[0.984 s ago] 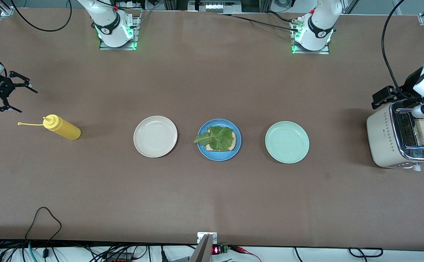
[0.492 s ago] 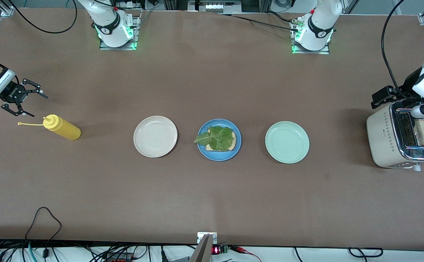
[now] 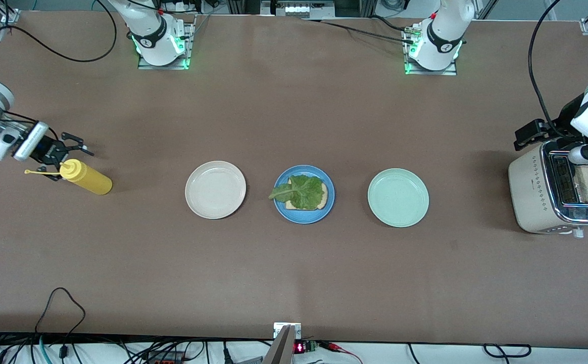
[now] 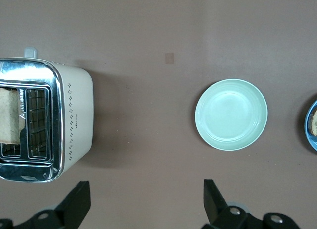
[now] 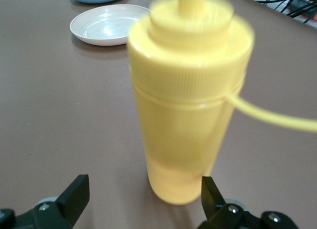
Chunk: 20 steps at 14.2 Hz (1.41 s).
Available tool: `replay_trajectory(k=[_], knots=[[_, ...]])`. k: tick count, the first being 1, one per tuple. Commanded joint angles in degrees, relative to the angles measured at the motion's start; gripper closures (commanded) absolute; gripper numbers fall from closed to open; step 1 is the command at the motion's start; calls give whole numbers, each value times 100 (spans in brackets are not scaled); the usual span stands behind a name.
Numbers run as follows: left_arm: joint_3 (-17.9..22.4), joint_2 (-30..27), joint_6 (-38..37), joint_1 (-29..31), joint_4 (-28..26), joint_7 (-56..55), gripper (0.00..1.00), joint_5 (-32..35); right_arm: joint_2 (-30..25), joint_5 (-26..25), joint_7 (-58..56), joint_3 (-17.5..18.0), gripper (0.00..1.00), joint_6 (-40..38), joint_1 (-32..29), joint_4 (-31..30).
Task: Make sandwich in blue plate with both arms
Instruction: 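Lower the open right gripper around the yellow mustard bottle, then close the right gripper on the mustard bottle and lift it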
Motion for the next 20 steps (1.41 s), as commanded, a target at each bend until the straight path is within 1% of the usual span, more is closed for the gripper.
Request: replay_trajectory(k=[1,3,7,8,12,16,17,18,20], knots=[[15,-127,-15,-4,-133,-10,0,-111,237,249,-166,305,0,-96,-249,203],[15,-127,-24,-4,-133,-10,0,-111,307,355,-175,367,0,-96,-249,334],[15,-118,-15,-4,-133,-10,0,-111,386,372,-166,429,0,-96,-249,563],[15,-118,-15,-13,-133,-10,0,-111,386,381,-166,507,0,-96,-258,624],[15,-100,-15,-4,-133,-1,0,-111,553,495,-175,657,0,-96,-249,616],[15,-100,-15,-13,-133,-1,0,-111,588,513,-166,736,0,-70,-249,616],[15,-100,-15,-13,-133,-1,0,-111,588,583,-166,754,0,-9,-241,616],[15,-100,-15,-13,-133,-1,0,-111,588,601,-157,754,5,61,-223,616],[15,-92,-15,-13,-133,-1,0,-111,579,584,-113,850,51,184,-206,625]])
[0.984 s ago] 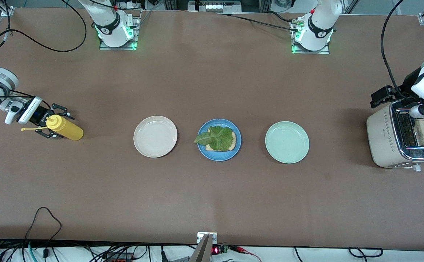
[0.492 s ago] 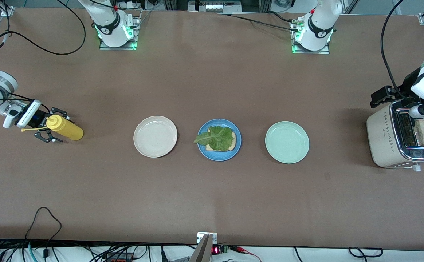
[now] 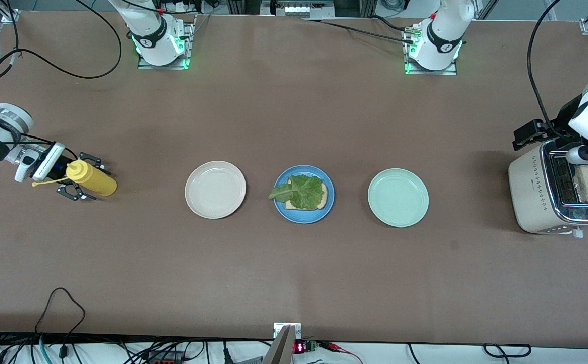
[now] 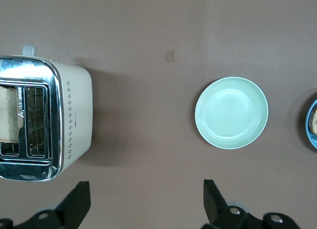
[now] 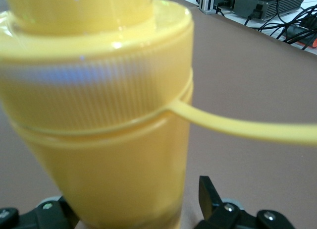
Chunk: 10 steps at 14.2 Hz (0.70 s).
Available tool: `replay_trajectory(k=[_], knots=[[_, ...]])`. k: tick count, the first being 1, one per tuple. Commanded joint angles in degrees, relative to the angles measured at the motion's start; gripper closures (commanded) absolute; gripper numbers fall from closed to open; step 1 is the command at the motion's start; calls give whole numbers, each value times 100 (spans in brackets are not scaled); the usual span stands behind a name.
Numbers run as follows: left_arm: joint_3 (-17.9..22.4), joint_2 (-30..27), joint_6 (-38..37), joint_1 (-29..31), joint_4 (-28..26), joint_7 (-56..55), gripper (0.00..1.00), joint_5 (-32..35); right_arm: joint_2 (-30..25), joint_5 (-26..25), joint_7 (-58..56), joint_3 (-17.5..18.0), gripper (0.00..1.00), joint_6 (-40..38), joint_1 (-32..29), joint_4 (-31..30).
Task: Make sandwich in blue plate with both arms
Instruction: 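Close the right gripper on the mustard bottle and lift it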
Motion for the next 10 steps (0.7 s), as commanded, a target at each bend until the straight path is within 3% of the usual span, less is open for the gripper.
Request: replay_trajectory(k=[1,2,3,7,10], knots=[[24,-75,-9,-11,-99,51,0,-107,38,93,-31,204,74,236,-75,70],[24,-40,9,-3,-90,86,0,-107,38,93,-14,213,94,280,-49,61],[24,13,35,32,-55,104,0,-107,38,76,-14,248,100,333,-31,61],[86,548,88,620,401,235,0,-72,-452,-64,266,380,100,973,459,35],[86,1022,88,1269,875,997,0,7,-1094,-924,1467,389,100,1501,1083,9]])
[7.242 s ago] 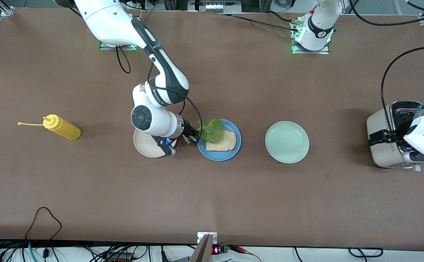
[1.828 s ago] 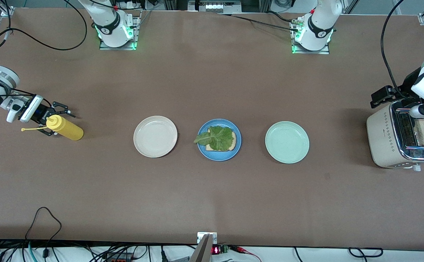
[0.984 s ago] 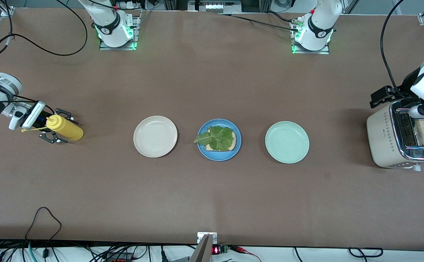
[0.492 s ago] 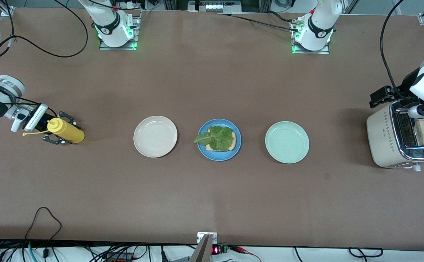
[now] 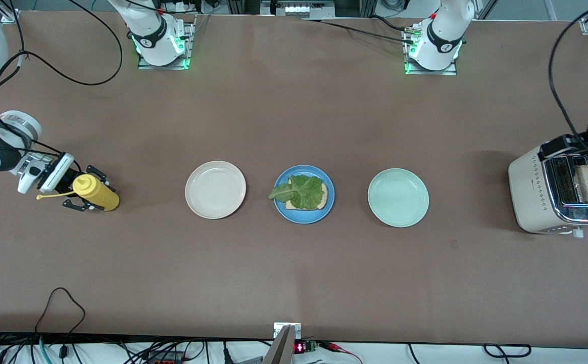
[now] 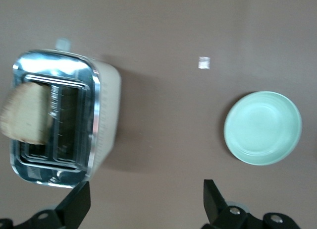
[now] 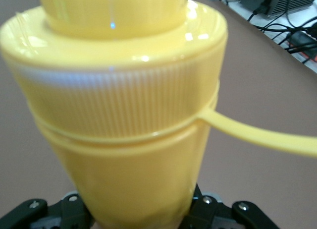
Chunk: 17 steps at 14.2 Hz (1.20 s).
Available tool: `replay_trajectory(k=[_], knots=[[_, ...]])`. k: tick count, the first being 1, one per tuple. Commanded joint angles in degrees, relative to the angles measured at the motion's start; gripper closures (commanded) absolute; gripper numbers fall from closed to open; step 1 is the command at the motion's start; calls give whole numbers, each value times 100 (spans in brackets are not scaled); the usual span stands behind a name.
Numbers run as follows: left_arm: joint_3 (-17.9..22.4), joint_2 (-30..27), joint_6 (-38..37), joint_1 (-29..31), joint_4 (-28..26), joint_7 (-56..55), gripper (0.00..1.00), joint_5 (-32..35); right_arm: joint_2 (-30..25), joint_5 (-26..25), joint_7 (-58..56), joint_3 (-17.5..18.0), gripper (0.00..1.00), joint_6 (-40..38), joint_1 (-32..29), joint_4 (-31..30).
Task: Make sandwich in blue plate with both arms
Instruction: 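Close the right gripper on the mustard bottle and lift it, then carry the mustard over the blue plate while the left gripper grasps toast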
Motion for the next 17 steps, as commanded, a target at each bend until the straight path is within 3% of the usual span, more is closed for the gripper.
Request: replay_trajectory(k=[1,4,7,10,13,17], knots=[[-28,605,-92,619,700,929,0,-7,-856,-786,1358,-5,100,329,618,-166],[-28,1089,135,1209,877,2037,0,-33,-1437,-2095,3124,143,100,549,1085,-166],[-28,1467,724,1552,859,3039,0,-94,-1789,-2966,4708,293,100,558,1612,-210],[-46,1705,778,1711,868,3235,6,-138,-2070,-4072,6489,696,100,558,1903,-236],[-37,1828,717,1746,763,3480,12,-183,-2142,-5522,8424,1171,100,558,2192,-254],[-37,1881,699,1755,675,3578,32,-183,-1993,-6930,10439,1181,100,558,3062,-315]])
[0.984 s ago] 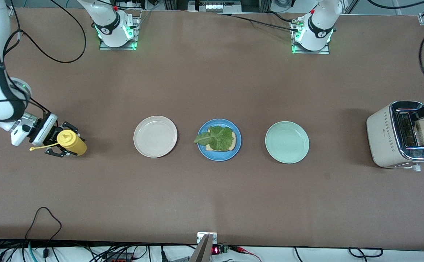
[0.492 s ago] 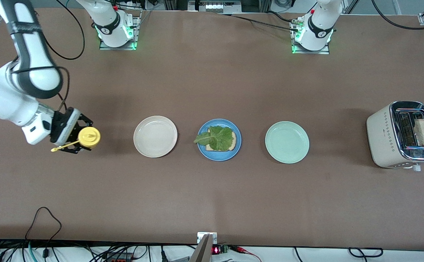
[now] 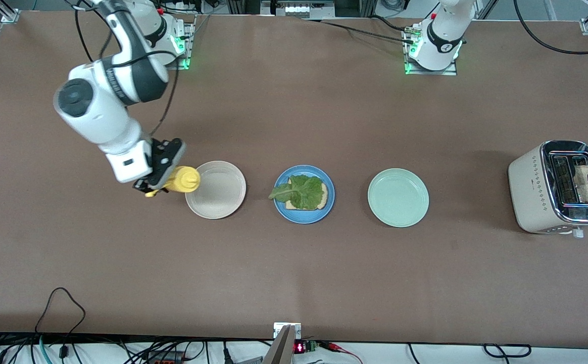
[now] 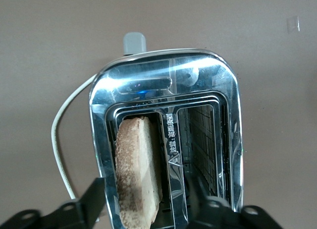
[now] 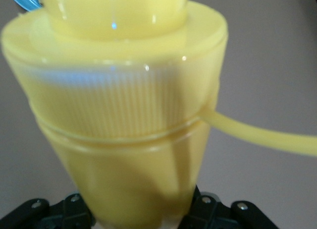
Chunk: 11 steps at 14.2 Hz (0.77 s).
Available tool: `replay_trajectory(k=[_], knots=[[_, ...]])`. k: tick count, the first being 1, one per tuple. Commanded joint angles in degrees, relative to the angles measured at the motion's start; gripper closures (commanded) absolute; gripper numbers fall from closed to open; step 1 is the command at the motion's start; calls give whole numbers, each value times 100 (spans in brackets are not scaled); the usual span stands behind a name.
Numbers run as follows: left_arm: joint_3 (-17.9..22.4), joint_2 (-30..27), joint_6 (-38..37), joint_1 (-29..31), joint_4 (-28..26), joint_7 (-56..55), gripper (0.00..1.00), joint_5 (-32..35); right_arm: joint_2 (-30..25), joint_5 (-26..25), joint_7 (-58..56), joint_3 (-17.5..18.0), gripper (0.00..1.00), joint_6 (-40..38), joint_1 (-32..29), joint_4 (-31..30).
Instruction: Make sandwich in blue plate with both arms
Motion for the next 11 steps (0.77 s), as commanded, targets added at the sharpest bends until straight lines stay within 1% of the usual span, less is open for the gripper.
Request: replay_trajectory(k=[1,2,3,5,6,7,8,10,11], knots=[[-53,77,-87,89,37,202,34,-106,49,-820,1247,-42,100,62,590,-116],[-53,103,-87,98,37,202,34,-106,189,-1120,1757,-51,100,62,871,-98],[-53,138,-87,133,37,202,35,-106,381,-1532,2310,-51,100,62,1126,-81],[-53,139,-87,133,37,202,37,-106,777,-2017,2980,-69,100,71,1557,-11],[-53,139,-87,142,37,202,39,-106,988,-2245,3288,-104,100,54,1776,120],[-53,139,-87,159,37,202,42,-97,1242,-2491,3474,-200,100,45,1970,287],[-53,147,-87,168,37,202,48,-97,1454,-2607,3485,-305,100,36,2172,419],[-53,148,-95,159,37,194,60,-97,1718,-2643,3459,-638,100,36,2541,604],[-53,156,-87,151,37,194,67,-97,1824,-2669,3441,-831,100,36,2743,683]])
